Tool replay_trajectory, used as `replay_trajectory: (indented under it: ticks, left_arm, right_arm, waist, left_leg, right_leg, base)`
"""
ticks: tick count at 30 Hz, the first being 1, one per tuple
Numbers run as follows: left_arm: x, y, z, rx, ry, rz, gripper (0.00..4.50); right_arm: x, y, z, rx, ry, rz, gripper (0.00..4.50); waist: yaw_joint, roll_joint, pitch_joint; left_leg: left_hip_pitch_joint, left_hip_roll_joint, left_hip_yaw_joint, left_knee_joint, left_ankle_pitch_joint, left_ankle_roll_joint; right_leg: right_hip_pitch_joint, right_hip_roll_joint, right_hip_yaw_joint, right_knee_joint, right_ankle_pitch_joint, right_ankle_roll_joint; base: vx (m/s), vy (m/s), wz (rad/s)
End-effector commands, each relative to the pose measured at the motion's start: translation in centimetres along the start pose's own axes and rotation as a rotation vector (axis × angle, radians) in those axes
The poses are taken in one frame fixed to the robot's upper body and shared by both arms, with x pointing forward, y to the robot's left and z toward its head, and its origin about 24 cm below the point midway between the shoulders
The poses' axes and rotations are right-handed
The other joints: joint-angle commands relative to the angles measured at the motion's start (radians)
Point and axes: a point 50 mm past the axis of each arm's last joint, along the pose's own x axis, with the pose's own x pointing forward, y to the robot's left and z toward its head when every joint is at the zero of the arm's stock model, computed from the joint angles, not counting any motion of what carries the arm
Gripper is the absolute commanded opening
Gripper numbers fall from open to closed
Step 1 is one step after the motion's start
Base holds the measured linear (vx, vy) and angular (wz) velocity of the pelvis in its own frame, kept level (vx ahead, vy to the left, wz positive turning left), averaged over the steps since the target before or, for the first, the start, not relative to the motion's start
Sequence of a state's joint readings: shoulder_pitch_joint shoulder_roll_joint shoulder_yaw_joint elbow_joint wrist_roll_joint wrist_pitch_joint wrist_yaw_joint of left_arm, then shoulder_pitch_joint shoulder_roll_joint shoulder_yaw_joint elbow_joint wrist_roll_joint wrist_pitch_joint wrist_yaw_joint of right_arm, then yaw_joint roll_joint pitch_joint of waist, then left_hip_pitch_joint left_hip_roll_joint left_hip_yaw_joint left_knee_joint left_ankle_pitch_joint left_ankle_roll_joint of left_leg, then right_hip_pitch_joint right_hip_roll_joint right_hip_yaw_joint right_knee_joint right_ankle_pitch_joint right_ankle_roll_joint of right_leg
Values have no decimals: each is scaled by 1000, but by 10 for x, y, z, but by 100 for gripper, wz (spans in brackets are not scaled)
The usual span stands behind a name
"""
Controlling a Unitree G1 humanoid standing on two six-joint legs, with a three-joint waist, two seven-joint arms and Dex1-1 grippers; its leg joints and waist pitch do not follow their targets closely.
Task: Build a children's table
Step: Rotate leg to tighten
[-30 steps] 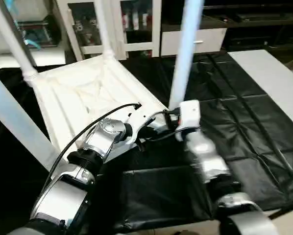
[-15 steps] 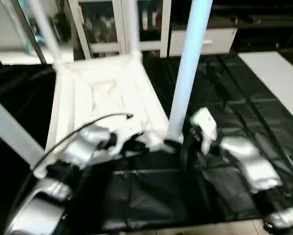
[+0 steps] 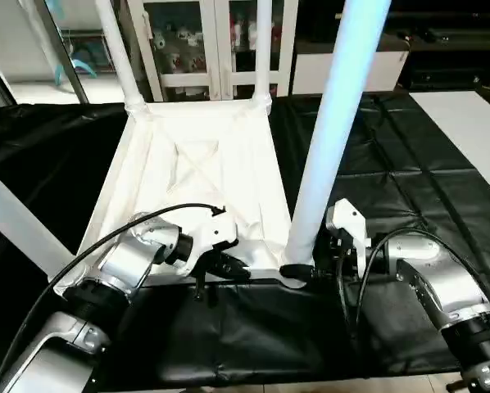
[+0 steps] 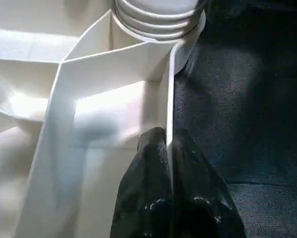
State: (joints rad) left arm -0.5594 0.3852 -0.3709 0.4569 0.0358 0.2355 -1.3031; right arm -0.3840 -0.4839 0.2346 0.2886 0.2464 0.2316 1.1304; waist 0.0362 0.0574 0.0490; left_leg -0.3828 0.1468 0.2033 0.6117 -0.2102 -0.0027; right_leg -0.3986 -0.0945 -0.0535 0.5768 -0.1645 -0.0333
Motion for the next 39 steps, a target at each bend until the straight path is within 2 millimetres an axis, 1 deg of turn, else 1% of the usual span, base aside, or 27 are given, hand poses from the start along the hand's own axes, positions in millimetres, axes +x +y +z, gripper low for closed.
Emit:
replay_trajectory:
  ticks: [1,3,5,8,9,13,15,16,19,20,22,23,24,26,27,28,29,30,31,32,33,34,35,36,37,38,39]
  left_arm:
    - [11,-9,-13,-49,62,-60,0]
    - [11,-9,-13,-50,63,-58,0]
    - [9,-9,-14,-51,65,-50,0]
    - [9,-8,-14,-49,65,-44,0]
    - [9,-8,-14,-50,65,-44,0]
    - [7,-7,-14,-49,66,-34,0]
    - [7,-7,-14,-49,66,-33,0]
    - [7,-7,-15,-49,66,-32,0]
    - [6,-7,-16,-53,66,-31,0]
    - [6,-6,-16,-56,66,-25,0]
    - [8,-5,-15,-65,58,-11,0]
    - [9,-4,-14,-67,55,-8,0]
    - [10,-4,-13,-71,47,2,0]
    - [12,1,-10,-74,28,53,0]
    - [16,7,-7,-74,14,121,0]
    - [18,10,-5,-74,8,159,0]
    - [19,14,-3,-76,4,193,0]
    - [20,15,-2,-78,1,206,0]
    - [22,18,0,-81,-3,224,0]
    - [22,18,0,-81,-3,224,0]
    - [23,22,4,-86,-14,255,0]
    - [25,27,8,-90,-24,297,0]
    - [26,29,10,-92,-27,316,0]
    - [26,31,13,-95,-30,337,0]
    - [27,34,15,-99,-32,358,0]
    - [27,34,15,-98,-32,361,0]
    - [29,41,20,-97,-32,421,0]
  right_arm:
    - [1,0,2,-4,1,24,390]
    - [1,0,2,-3,2,26,380]
    - [2,0,0,-2,16,27,354]
    - [2,-1,-1,-3,24,27,338]
    - [2,-2,-1,-2,24,29,320]
    - [2,-3,-2,-7,34,33,300]
    - [2,-3,-2,-7,34,33,277]
    - [3,-4,-1,-4,24,26,272]
    - [6,-5,1,6,0,11,267]
    - [7,-5,1,15,-15,6,267]
    - [11,-5,2,38,-53,-8,265]
    - [12,-5,2,42,-60,-11,265]
    - [13,-5,3,54,-80,-23,265]
    - [22,-6,3,88,-139,-97,264]
    - [31,-9,3,137,-200,-201,264]
    - [37,-10,2,168,-232,-266,264]
    - [41,-13,1,194,-253,-346,264]
    - [44,-15,1,210,-261,-383,264]
    - [47,-17,0,232,-270,-438,264]
    - [47,-17,0,232,-270,-438,264]
    - [50,-21,-1,242,-274,-525,264]
    - [54,-27,-4,277,-261,-656,264]
    - [55,-30,-6,288,-250,-713,263]
    - [56,-33,-7,295,-235,-779,263]
    - [57,-35,-9,300,-220,-841,263]
    - [57,-36,-9,301,-218,-847,263]
    - [63,-41,-10,303,-173,-987,263]
  waist:
    - [-3,-5,-63]
    - [-3,-4,-64]
    - [-3,-4,-64]
    - [-3,-5,-64]
    - [-3,-5,-64]
    - [-2,-5,-65]
    - [-2,-5,-65]
    - [-2,-5,-65]
    - [-6,-5,-64]
    - [-5,-10,-64]
    - [-4,-13,-62]
    - [-4,-12,-62]
    - [-6,-15,-61]
    - [-9,-14,-59]
    - [-13,-15,-56]
    - [-20,-15,-55]
    - [-25,-14,-55]
    - [-33,-17,-55]
    - [-41,-17,-55]
    - [-43,-15,-55]
    - [-48,-11,-56]
    - [-55,-12,-55]
    - [-58,-11,-55]
    - [-65,-13,-57]
    - [-66,-7,-59]
    - [-69,-10,-58]
    - [-65,-13,-60]
  left_leg:
    - [26,88,-41,-93,-222,45]
    - [27,89,-40,-92,-218,47]
    - [25,88,-41,-92,-213,49]
    - [25,87,-40,-91,-214,50]
    - [26,87,-40,-91,-217,49]
    - [26,88,-39,-89,-204,54]
    - [25,88,-40,-89,-198,57]
    - [26,88,-39,-88,-198,58]
    - [24,87,-40,-89,-206,57]
    - [25,88,-40,-89,-211,56]
    - [25,87,-40,-90,-225,51]
    - [26,87,-40,-90,-229,49]
    - [25,88,-41,-91,-234,44]
    - [23,86,-43,-93,-250,35]
    - [24,85,-43,-94,-269,24]
    - [24,82,-47,-96,-302,3]
    - [26,81,-50,-97,-317,-8]
    - [25,80,-54,-100,-340,-24]
    - [27,80,-55,-101,-360,-30]
    - [30,79,-54,-100,-374,-31]
    - [31,80,-54,-100,-381,-34]
    - [30,77,-52,-99,-391,-34]
    - [30,76,-53,-100,-396,-38]
    - [25,74,-56,-100,-389,-39]
    - [22,74,-57,-100,-375,-37]
    - [21,74,-55,-101,-371,-33]
    - [24,74,-51,-98,-364,-23]
  right_leg:
    - [39,-65,39,-53,-196,-227]
    - [39,-65,39,-53,-190,-227]
    - [39,-65,38,-52,-184,-229]
    - [40,-66,38,-53,-190,-229]
    - [40,-65,38,-53,-196,-229]
    - [40,-65,38,-51,-182,-232]
    - [40,-64,38,-50,-177,-233]
    - [40,-64,37,-51,-177,-233]
    - [41,-64,37,-51,-190,-233]
    - [39,-66,38,-52,-206,-231]
    - [38,-67,39,-55,-239,-224]
    - [37,-68,39,-56,-249,-222]
    - [38,-69,40,-58,-268,-217]
    - [37,-68,40,-61,-303,-203]
    - [32,-69,41,-66,-338,-194]
    - [29,-71,39,-72,-392,-178]
    - [29,-70,37,-74,-413,-170]
    - [29,-70,35,-75,-434,-157]
    - [25,-69,35,-77,-444,-149]
    - [22,-69,35,-80,-452,-149]
    - [21,-68,36,-79,-440,-149]
    - [17,-66,36,-81,-430,-154]
    - [16,-66,36,-81,-431,-155]
    - [21,-68,34,-78,-423,-158]
    - [24,-70,34,-77,-407,-159]
    - [24,-66,34,-79,-396,-159]
    - [21,-68,36,-79,-374,-167]
  base:
    - [0,0,0]
    - [0,0,0]
    - [0,0,0]
    - [0,0,0]
    - [0,0,0]
    - [0,0,0]
    - [0,0,0]
    - [0,0,0]
    - [0,0,0]
    - [0,0,0]
    - [0,0,0]
    - [0,0,0]
    - [0,0,0]
    - [0,0,0]
    - [0,0,0]
    - [0,0,0]
    - [0,0,0]
    - [0,0,0]
    - [0,0,0]
    - [0,0,0]
    - [0,0,0]
    - [0,0,0]
    - [0,0,0]
    - [0,0,0]
    - [0,0,0]
    - [0,0,0]
    - [0,0,0]
